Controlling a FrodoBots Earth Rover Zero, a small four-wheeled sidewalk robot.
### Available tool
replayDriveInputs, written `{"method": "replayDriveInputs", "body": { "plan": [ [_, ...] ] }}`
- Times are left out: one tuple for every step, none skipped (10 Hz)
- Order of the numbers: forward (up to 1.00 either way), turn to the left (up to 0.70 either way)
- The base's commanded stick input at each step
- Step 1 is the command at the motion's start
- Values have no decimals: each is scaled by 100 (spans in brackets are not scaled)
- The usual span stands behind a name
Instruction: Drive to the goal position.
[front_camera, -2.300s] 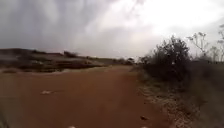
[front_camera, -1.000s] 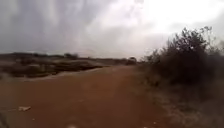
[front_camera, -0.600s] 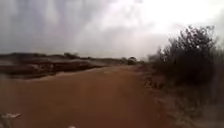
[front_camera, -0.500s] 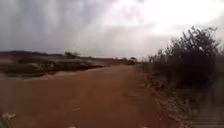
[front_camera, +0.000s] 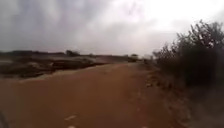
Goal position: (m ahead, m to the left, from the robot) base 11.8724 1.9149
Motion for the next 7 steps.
{"method": "replayDriveInputs", "body": {
  "plan": [
    [50, 0],
    [50, 0],
    [50, 0],
    [50, 0],
    [50, 0],
    [50, 0],
    [50, 0]
  ]
}}
